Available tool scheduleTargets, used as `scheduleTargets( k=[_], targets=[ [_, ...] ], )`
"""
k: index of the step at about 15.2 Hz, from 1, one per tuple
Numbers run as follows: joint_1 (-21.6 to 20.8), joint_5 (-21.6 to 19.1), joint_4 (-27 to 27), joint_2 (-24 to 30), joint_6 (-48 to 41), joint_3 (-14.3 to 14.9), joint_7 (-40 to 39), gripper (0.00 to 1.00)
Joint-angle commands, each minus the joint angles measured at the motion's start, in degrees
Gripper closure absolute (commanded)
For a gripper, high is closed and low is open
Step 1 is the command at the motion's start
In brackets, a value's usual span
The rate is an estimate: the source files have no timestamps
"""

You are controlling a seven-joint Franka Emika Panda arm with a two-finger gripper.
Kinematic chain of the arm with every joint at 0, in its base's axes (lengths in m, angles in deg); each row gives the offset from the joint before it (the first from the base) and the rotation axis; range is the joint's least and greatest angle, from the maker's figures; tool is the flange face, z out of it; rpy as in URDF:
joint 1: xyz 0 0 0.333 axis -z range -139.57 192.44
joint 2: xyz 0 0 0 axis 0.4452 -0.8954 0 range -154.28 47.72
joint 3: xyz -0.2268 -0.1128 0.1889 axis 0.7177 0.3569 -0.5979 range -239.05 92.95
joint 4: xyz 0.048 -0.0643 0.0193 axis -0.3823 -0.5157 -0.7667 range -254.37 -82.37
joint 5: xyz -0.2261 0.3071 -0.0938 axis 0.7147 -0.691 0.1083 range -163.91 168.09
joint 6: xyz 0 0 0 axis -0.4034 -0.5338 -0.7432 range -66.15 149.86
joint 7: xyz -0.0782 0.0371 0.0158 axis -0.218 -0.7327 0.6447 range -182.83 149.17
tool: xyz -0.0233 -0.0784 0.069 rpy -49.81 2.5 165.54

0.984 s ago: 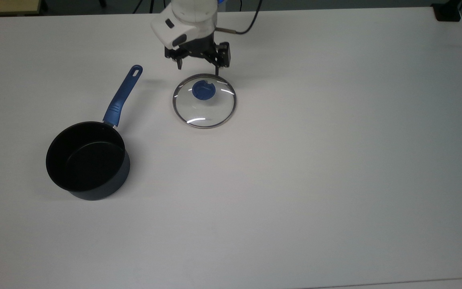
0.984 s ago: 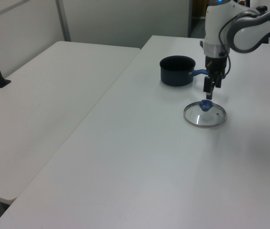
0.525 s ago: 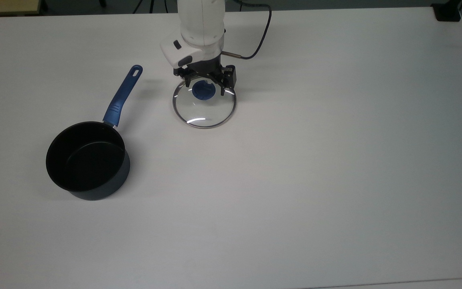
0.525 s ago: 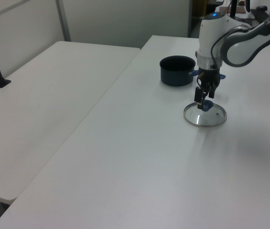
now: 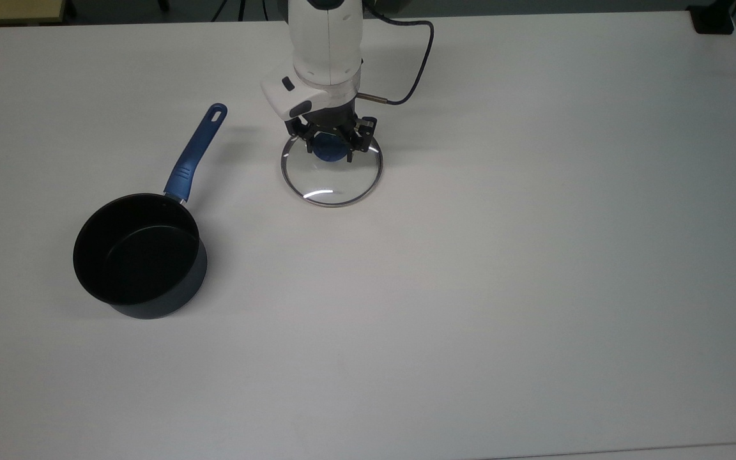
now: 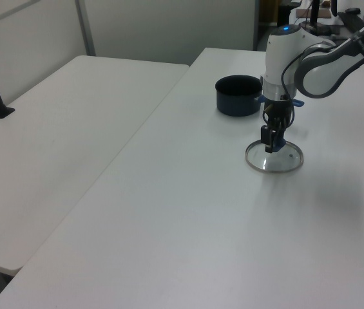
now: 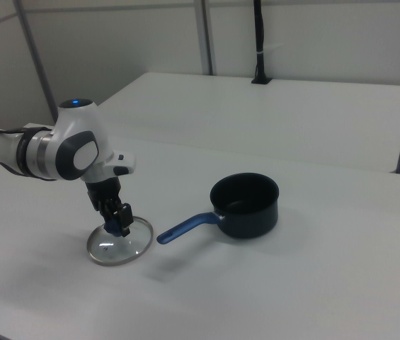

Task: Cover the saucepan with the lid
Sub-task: 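Lift the glass lid and carry it over the black saucepan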

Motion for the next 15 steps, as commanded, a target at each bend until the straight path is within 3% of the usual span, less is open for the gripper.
scheduleTargets(
  k=[1, 3, 5, 8, 11, 15],
  targets=[
    [-0.17, 0.87, 1.23, 1.76, 0.32, 0.22, 0.35, 0.55],
    [0.61, 0.78, 4.03, 3.95, -4.92, 0.4, -2.53, 0.55],
    [1.93, -0.53, 11.57, 4.32, -15.27, 0.84, -7.45, 0.55],
    [4.13, -6.32, 23.7, 3.62, -26.47, 3.9, -11.86, 0.55],
    [5.54, -7.92, 31.36, 0.2, -26.5, 6.28, -11.87, 0.55],
    [8.96, -7.4, 43.3, -10.16, -26.23, 6.55, -9.25, 0.55]
  ],
)
